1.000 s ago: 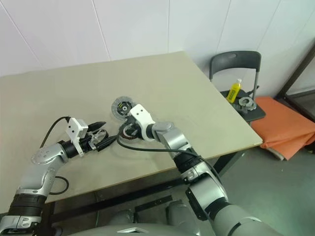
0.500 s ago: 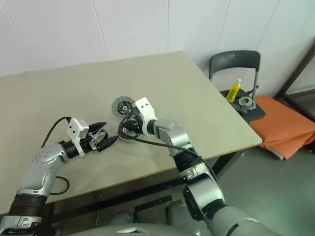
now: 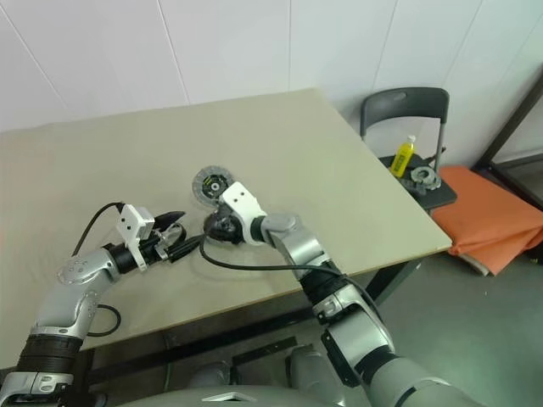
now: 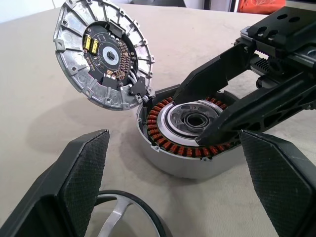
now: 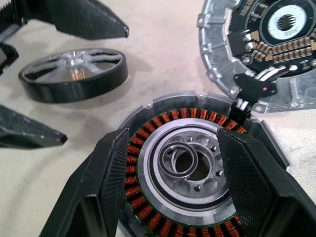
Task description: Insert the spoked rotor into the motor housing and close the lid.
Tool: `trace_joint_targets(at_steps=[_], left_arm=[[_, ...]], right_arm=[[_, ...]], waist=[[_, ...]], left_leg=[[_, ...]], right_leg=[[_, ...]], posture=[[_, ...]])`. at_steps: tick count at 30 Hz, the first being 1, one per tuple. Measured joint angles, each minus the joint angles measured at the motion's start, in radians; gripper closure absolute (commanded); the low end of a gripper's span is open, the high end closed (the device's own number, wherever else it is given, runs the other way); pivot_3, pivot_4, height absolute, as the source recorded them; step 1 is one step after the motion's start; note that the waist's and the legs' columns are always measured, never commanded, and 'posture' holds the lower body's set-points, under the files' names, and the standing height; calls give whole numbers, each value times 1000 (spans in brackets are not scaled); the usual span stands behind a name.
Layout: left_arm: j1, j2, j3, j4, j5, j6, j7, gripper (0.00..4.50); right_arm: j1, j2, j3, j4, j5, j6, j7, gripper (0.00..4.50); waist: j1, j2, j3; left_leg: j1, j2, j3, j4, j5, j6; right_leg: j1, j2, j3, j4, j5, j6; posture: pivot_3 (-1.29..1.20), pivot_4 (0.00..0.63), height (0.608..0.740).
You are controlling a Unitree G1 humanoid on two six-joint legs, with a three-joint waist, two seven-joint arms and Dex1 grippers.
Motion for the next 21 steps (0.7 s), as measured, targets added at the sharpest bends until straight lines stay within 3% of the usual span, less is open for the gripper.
trace_joint_targets(at_steps=[21], left_arm=[[0, 0, 0, 0, 1, 0, -1, 0]], right_arm=[[0, -11, 22, 31, -100, -108, -28, 1498]], waist=[[0, 0, 0]], left_leg=[[0, 0, 0, 0, 0, 0]], right_leg=[[0, 0, 0, 0, 0, 0]], posture=[[0, 0, 740]])
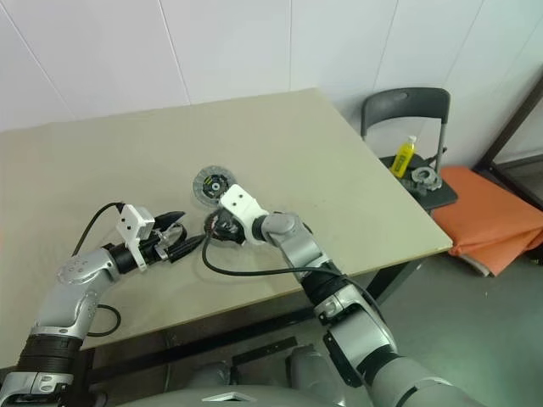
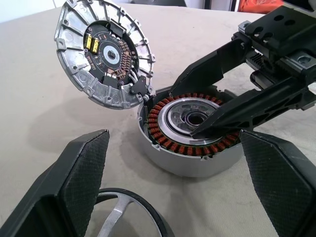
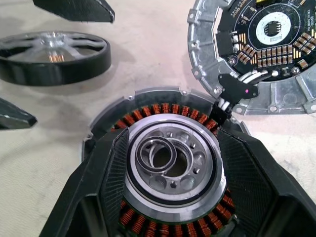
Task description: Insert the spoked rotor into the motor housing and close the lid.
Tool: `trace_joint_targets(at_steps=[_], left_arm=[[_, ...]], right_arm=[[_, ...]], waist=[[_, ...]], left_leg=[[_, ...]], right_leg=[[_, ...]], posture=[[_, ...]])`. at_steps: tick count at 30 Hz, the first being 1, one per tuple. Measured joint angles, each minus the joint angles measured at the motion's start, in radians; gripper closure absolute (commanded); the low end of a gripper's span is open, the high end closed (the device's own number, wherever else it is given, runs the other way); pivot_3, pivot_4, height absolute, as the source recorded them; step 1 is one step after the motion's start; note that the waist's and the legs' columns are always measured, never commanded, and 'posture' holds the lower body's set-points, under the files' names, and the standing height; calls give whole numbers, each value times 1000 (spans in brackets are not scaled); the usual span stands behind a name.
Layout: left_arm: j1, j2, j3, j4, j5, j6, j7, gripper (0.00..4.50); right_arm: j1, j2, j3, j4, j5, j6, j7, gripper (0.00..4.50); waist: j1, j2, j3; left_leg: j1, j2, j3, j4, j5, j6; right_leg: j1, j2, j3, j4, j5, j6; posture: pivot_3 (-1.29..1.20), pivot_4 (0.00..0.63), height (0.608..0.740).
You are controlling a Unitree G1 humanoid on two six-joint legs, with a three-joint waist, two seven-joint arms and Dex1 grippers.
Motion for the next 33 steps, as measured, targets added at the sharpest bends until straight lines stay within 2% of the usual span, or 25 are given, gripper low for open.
trace_joint_targets(at_steps=[33], left_arm=[[0, 0, 0, -1, 0, 1, 0, 0]], right_arm=[[-4, -10, 29, 32, -92, -117, -18, 1498]], waist=[[0, 0, 0]], left_leg=[[1, 0, 0, 0, 0, 0]], right_leg=[[1, 0, 0, 1, 0, 0]], posture=[[0, 0, 740]])
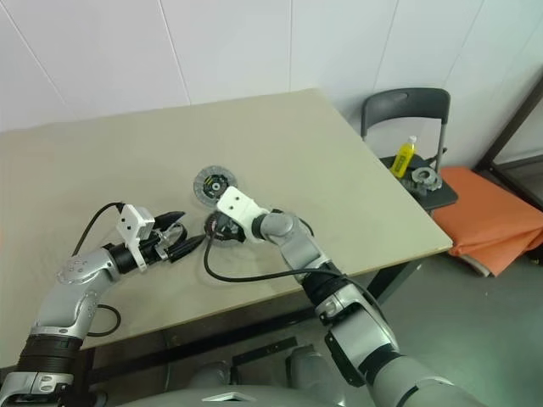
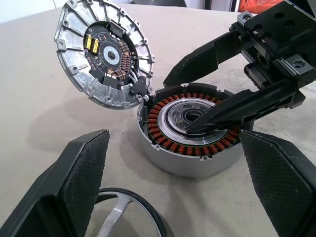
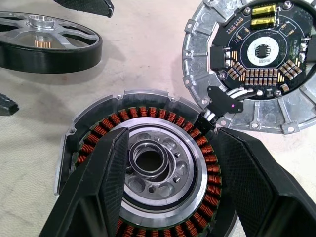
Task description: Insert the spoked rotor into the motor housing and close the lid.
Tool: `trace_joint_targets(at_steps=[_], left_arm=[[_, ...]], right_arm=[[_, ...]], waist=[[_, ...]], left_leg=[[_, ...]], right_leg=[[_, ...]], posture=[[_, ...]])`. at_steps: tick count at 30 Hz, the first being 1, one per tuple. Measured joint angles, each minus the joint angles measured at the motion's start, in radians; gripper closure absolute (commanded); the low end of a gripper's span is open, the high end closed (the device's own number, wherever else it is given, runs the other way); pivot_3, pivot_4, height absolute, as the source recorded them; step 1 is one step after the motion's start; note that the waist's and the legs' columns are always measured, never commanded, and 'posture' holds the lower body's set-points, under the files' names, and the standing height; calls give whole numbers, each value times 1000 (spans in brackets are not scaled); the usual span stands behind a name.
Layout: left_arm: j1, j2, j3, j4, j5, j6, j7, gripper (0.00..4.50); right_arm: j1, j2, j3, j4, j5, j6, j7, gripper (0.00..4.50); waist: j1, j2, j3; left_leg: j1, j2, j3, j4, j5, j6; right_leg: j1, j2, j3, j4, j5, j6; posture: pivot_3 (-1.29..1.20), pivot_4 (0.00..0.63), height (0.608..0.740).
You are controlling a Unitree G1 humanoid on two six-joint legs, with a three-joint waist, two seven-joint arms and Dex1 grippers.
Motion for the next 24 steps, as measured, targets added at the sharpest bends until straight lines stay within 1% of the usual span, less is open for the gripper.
trace_joint_targets(at_steps=[24], left_arm=[[1, -9, -1, 0, 5, -1, -2, 0]], right_arm=[[-23, -1, -3, 46, -14, -30, -23, 1498]], waist=[[1, 0, 0]], left_leg=[[1, 0, 0, 1, 0, 0]], right_leg=[[1, 0, 0, 1, 0, -1]], posture=[[0, 0, 740]])
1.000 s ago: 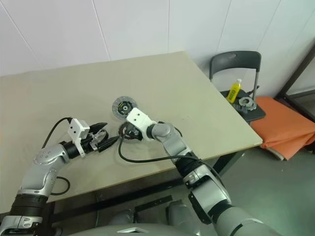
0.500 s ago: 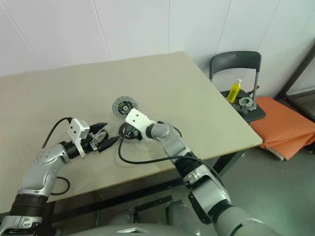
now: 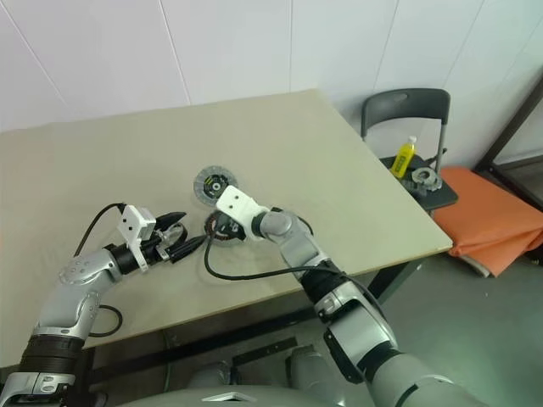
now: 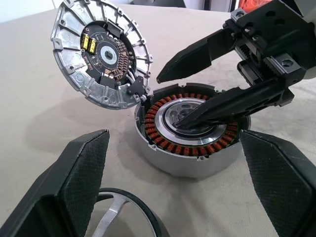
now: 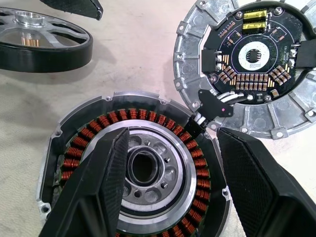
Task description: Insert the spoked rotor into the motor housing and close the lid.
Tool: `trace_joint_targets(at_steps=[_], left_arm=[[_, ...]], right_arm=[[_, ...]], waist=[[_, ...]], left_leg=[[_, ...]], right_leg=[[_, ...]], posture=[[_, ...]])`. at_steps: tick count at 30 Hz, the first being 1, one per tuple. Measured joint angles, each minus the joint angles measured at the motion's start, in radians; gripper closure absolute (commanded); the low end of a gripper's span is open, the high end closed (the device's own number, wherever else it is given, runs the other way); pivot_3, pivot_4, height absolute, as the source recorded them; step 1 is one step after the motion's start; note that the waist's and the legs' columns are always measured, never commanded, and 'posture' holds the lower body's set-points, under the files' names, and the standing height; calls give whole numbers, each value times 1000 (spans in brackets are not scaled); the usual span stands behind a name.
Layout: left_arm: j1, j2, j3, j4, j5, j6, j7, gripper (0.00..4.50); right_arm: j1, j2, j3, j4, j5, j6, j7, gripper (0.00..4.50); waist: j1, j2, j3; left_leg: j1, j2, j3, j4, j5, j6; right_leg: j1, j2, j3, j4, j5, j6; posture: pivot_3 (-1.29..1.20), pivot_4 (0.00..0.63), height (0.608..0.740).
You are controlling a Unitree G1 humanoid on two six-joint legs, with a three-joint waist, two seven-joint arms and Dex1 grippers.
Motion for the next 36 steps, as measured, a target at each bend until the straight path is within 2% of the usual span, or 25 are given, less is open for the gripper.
trace_joint_targets(at_steps=[5, 15, 19, 22, 26, 29, 36], left_arm=[[0, 0, 0, 0, 1, 0, -2, 0], [2, 0, 0, 1, 11, 0, -7, 0], [1, 0, 0, 2, 12, 0, -13, 0], [1, 0, 0, 4, 13, 0, -14, 0], [1, 0, 0, 10, 14, 0, -15, 0], [1, 0, 0, 11, 15, -1, -15, 0], [0, -1, 0, 17, 22, -2, -15, 0]], right_arm=[[0, 6, -16, 10, 20, 7, 0, 1498], [-4, 87, -192, -13, 206, 138, 15, 1498], [-26, 83, -201, -22, 216, 137, 4, 1498], [-26, 66, -169, -22, 182, 110, 3, 2060], [-19, 48, -133, -22, 155, 74, 17, 3339], [-7, 41, -110, -22, 144, 59, 32, 4462], [-6, 30, -80, -21, 121, 63, 57, 4489]], waist=[[0, 0, 0], [-1, 0, 0], [-2, 0, 0], [-1, 0, 0], [-2, 0, 0], [-2, 0, 0], [-1, 0, 0]], left_leg=[[0, 0, 0, 1, 0, 0], [0, 0, -1, 0, 0, 0], [0, 0, -1, 0, 0, 0], [-1, 0, -1, 0, 0, 0], [0, 0, -1, 0, 0, 0], [0, 0, -1, 0, 0, 0], [0, 0, -1, 0, 0, 0]], right_leg=[[0, 0, 0, 0, 0, 0], [0, 0, 0, 0, 0, 1], [0, 0, 0, 0, 0, 0], [0, 0, 0, 0, 0, 0], [0, 0, 0, 0, 0, 0], [0, 0, 0, 0, 0, 0], [0, 0, 0, 0, 0, 0]], posture=[[0, 0, 740], [0, 0, 740], [0, 0, 740], [0, 0, 740], [0, 0, 740], [0, 0, 740], [0, 0, 740]])
